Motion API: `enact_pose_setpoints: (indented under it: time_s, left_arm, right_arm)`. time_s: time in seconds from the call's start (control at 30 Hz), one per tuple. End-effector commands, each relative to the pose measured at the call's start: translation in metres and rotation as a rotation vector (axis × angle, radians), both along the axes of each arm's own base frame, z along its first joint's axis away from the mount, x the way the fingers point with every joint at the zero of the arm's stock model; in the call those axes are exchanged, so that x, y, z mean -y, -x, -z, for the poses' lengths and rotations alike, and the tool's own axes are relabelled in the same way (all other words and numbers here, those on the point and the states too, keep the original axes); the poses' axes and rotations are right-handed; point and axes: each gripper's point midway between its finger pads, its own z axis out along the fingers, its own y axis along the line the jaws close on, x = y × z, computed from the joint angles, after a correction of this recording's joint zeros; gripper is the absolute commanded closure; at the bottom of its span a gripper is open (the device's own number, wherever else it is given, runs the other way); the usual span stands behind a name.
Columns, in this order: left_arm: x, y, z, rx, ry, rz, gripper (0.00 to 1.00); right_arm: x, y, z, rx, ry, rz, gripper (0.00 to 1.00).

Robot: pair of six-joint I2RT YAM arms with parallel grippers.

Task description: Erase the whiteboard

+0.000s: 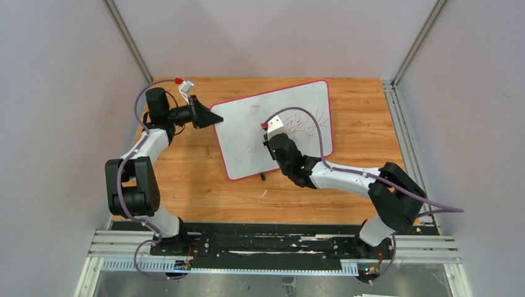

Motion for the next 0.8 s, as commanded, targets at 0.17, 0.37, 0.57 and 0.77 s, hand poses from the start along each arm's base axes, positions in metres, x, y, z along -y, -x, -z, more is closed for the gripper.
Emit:
enact_pose_setpoints:
  time_s: [0.17, 0.37, 0.57, 0.77]
  left_arm:
    - [-0.001, -0.003, -0.005, 0.086, -0.032, -0.012, 1.00]
    - [-0.001, -0.003, -0.005, 0.085, -0.031, -0.010, 1.00]
    - [0.000, -0.002, -0.004, 0.085, -0.031, -0.007, 1.00]
    - [-0.001, -0.001, -0.004, 0.082, -0.029, -0.003, 1.00]
  right_arm:
    - [-0.052, 0.015, 0.008, -0.014, -0.016, -0.091, 0.99]
    - [-0.095, 0.040, 0.022, -0.020, -0.025, -0.188, 0.99]
    - [-0.091, 0.042, 0.027, -0.004, -0.019, -0.184, 0.99]
    - [-0.048, 0.020, 0.027, -0.002, 0.008, -0.082, 0.99]
